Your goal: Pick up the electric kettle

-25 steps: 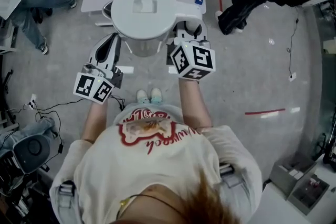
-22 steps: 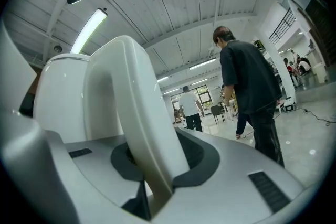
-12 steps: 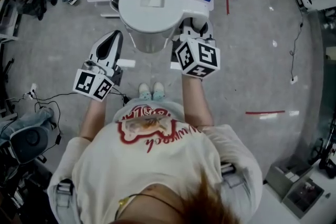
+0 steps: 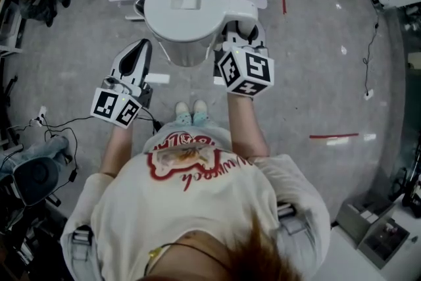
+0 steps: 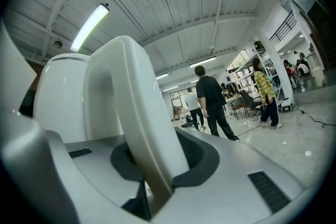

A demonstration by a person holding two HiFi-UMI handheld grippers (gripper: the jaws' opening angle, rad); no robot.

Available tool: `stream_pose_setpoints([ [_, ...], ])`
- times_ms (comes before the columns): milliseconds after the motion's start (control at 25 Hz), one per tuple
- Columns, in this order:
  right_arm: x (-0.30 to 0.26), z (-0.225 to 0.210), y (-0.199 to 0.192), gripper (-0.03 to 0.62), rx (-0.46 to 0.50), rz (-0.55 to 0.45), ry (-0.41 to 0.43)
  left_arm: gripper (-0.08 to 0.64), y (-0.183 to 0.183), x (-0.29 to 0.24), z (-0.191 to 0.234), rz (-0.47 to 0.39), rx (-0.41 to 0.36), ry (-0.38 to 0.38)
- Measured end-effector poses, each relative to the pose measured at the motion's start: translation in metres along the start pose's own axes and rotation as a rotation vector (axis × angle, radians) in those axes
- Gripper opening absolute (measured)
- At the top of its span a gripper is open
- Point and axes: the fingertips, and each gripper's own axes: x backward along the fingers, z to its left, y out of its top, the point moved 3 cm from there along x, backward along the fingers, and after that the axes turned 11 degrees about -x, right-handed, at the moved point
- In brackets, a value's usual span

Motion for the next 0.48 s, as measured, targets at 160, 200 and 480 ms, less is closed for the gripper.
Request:
stream_pose_setpoints([
  [160, 0.005, -0.001, 0.0, 0.08, 0.012, -0.004, -0.01, 0.012, 0.0, 0.002, -0.002, -0.002, 0.001, -0.008],
  [200, 0.006, -0.001, 0.001, 0.08, 0.013, -0.006, -0.012, 0.012, 0.0, 0.003, -0.002, -0.003, 0.002, -0.009],
  [480, 0.014, -0.005, 0.005, 0.08, 0.011, -0.014, -0.023, 0.012, -0.001, 0.004, -0.009, -0.008, 0.011, -0.016],
])
